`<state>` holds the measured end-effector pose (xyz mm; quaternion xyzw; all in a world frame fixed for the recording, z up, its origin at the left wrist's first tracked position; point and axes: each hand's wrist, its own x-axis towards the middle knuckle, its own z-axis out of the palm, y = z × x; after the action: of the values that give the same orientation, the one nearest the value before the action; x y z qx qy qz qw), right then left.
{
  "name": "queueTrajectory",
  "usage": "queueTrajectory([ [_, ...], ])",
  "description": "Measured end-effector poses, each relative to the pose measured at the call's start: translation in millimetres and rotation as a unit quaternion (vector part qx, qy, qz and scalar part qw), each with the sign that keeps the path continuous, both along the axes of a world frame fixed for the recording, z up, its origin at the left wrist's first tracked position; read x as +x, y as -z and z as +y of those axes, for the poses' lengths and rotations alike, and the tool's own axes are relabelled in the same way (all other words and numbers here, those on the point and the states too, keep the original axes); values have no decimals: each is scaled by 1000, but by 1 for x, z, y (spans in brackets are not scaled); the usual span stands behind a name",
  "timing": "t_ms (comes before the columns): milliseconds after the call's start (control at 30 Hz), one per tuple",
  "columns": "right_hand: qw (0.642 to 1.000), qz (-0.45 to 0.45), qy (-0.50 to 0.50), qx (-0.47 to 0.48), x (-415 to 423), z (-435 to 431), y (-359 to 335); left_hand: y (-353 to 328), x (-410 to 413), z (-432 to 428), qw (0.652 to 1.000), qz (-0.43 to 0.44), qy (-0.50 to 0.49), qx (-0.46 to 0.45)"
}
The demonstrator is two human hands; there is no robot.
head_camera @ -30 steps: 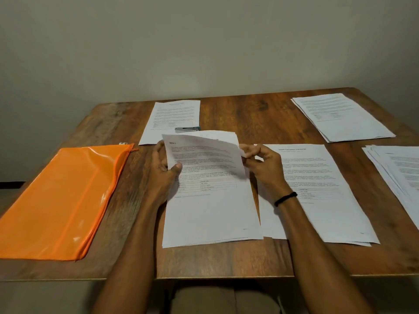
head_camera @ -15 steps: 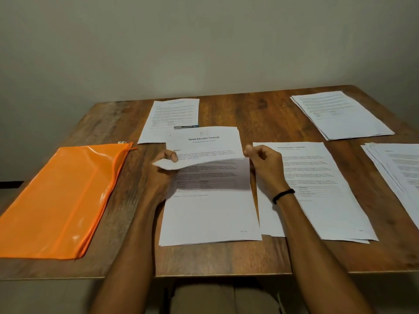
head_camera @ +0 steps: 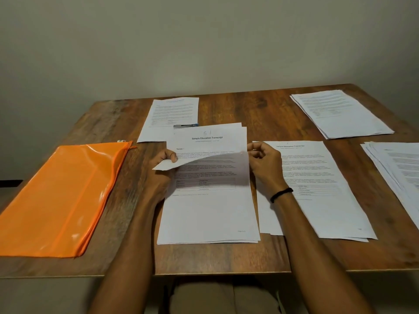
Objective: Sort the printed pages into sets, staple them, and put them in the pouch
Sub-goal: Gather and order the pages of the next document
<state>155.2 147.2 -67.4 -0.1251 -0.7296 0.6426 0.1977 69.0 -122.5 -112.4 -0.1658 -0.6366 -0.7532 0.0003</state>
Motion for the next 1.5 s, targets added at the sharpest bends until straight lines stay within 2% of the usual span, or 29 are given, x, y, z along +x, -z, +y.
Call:
queueTrajectory([
  [133, 999, 34, -19, 8, 4, 0, -5, -4, 3, 5, 999, -37, -27, 9],
  [300, 998, 65, -21, 7, 3, 0, -6, -9, 10, 7, 999, -12, 7, 43],
  [400, 996, 82, -34, 0, 6, -2, -10, -11, 9, 8, 999, -13, 7, 38],
  [533, 994, 96, -44, -11, 5, 0, -7, -9, 9, 7, 997, -52, -47, 6],
  [700, 996, 80, -33, -10, 3, 3, -6, -19, 12, 6, 998, -59, -33, -11],
  [833, 995, 62, -72, 11, 4, 5, -9, -20, 17, 8, 997, -54, -46, 8],
  [967, 984, 62, -157, -47, 10, 5, -11, -19, 18, 6, 997, -65, -26, 39],
  [1100, 976, 37, -210, -37, 10, 9, -12, -26, 23, 6, 999, -44, -30, -4],
  [1233, 971, 27, -231, -52, 12, 9, -14, -28, 27, 14, 991, -4, -108, -78],
  [1300, 973, 15, -213, -84, 13, 7, -13, -25, 21, 11, 996, -25, -71, -45],
  [1400, 988, 4, -114, -108, 12, 4, -13, -18, 14, 8, 999, -36, -15, 7],
  [1500, 991, 20, -67, -118, 8, 2, -6, -14, 13, 7, 999, -7, 5, 43],
])
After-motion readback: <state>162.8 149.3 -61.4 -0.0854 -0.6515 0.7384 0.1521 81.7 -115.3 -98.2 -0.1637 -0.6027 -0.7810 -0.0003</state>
